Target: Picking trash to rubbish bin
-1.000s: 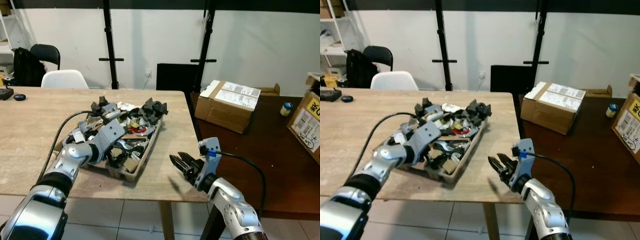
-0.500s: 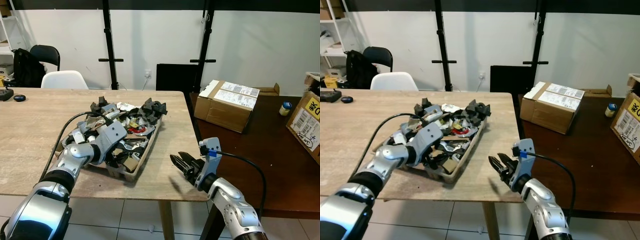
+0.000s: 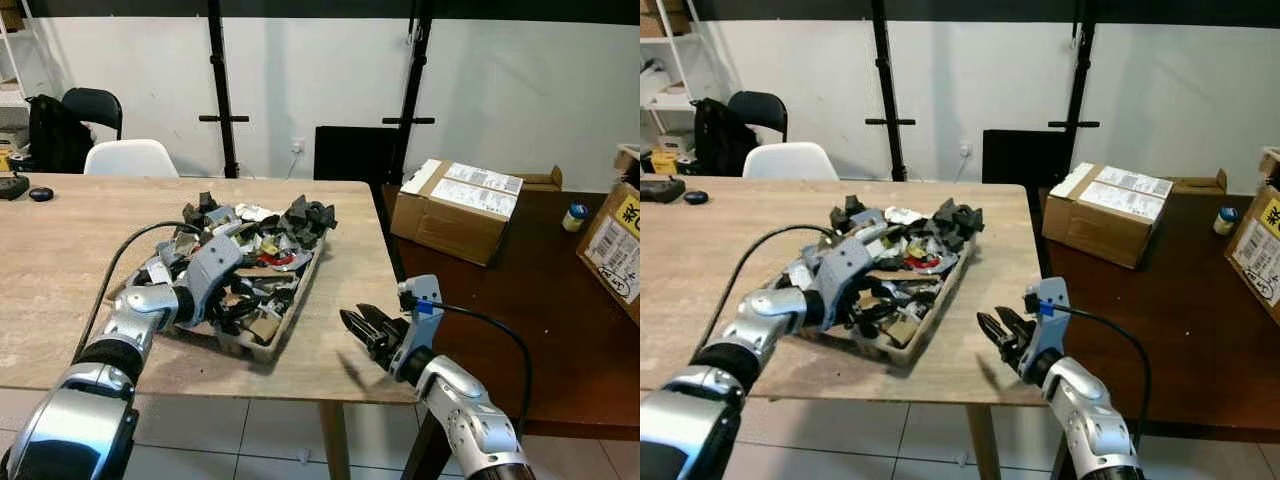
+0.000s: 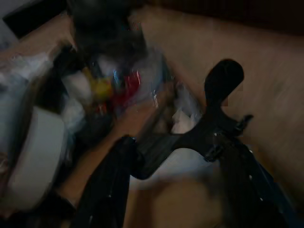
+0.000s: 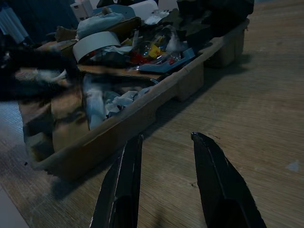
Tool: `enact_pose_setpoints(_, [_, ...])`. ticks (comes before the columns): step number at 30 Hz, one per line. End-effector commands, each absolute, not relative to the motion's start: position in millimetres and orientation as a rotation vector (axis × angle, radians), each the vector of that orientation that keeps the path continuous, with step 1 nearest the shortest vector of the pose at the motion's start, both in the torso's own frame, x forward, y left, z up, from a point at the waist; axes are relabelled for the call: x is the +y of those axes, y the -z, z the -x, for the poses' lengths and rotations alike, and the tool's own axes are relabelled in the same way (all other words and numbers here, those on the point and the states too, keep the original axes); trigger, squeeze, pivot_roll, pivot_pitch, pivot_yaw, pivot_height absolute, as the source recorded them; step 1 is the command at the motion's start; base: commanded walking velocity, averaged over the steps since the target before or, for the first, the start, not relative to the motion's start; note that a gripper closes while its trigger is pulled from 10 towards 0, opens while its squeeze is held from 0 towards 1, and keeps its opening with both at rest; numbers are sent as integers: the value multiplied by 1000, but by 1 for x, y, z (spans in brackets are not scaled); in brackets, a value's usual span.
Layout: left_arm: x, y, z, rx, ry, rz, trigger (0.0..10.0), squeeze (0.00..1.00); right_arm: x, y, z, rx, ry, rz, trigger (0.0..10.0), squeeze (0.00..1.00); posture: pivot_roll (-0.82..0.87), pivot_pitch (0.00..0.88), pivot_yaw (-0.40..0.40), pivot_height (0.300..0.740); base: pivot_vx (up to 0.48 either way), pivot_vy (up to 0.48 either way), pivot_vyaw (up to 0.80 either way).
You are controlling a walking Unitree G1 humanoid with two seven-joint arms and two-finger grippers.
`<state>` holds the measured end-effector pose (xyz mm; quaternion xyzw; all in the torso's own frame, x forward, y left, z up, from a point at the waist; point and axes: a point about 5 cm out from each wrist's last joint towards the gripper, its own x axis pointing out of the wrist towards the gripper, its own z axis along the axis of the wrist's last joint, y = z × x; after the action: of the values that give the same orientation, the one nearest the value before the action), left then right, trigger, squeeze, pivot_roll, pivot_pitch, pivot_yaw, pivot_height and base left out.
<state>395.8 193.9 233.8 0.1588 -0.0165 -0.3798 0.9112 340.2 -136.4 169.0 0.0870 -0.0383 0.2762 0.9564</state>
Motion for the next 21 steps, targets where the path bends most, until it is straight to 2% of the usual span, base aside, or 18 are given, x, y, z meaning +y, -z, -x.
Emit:
enact_pose_setpoints(1, [206,-255,-396,-105,774,-224,0,0,-138,-168,-340,-79,-551,-167,10000,0,-63,164,27,740,0,0,0])
enact_pose_setpoints(4, [207,-256,-395,-111,776,-213,0,0,-139,-168,-340,-79,-551,-167,10000,0,-63,164,27,740,0,0,0])
enact_pose_setpoints(6, [215,-271,-395,-188,773,-31,0,0,-138,-168,-340,-81,-550,-168,10000,0,-61,163,26,740,0,0,0])
enact_pose_setpoints(9, [216,-275,-394,-208,802,44,0,0,-138,-168,-341,-82,-552,-168,10000,0,-61,164,25,740,0,0,0])
enact_pose_setpoints(21, [203,-261,-385,-152,1022,99,0,0,-139,-169,-339,-83,-577,-187,10000,0,-65,162,23,740,0,0,0])
